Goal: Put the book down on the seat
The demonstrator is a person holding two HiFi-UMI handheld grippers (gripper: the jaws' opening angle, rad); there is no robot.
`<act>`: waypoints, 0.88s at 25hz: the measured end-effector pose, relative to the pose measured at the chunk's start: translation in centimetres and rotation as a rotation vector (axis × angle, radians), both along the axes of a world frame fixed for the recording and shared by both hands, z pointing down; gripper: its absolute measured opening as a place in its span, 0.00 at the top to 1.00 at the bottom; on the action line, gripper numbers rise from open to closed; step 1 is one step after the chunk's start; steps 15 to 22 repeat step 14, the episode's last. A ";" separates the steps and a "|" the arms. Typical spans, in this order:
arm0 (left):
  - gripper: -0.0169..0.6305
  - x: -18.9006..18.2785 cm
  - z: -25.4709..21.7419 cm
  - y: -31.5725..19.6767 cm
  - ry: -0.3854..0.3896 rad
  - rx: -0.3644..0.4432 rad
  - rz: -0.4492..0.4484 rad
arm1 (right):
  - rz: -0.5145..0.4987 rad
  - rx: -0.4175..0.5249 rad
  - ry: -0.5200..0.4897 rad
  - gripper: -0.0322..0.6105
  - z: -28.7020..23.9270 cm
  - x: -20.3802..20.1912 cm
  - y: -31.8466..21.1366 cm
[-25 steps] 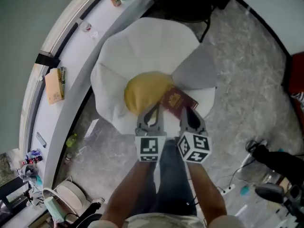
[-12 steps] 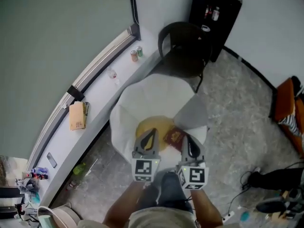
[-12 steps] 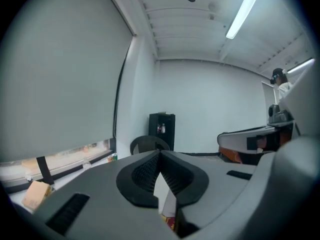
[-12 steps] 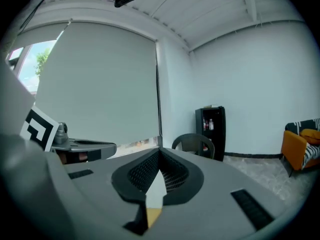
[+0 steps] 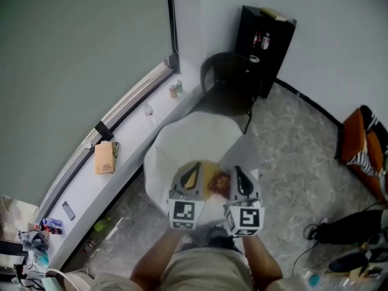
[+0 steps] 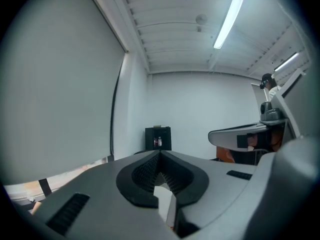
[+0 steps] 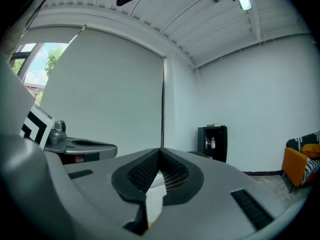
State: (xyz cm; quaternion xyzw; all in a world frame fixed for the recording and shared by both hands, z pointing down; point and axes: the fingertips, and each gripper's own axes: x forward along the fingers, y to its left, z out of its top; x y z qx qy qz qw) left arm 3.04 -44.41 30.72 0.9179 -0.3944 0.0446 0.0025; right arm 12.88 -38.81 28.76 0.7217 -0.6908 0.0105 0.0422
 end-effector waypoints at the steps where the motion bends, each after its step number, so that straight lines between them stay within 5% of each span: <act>1: 0.96 -0.2 -0.3 0.2 0.006 0.003 0.005 | -0.002 0.008 0.002 0.94 -0.4 -0.4 0.1; 22: 0.96 -1.1 -3.2 1.8 0.025 0.047 0.032 | 0.007 0.063 0.029 0.94 -3.7 -1.2 1.7</act>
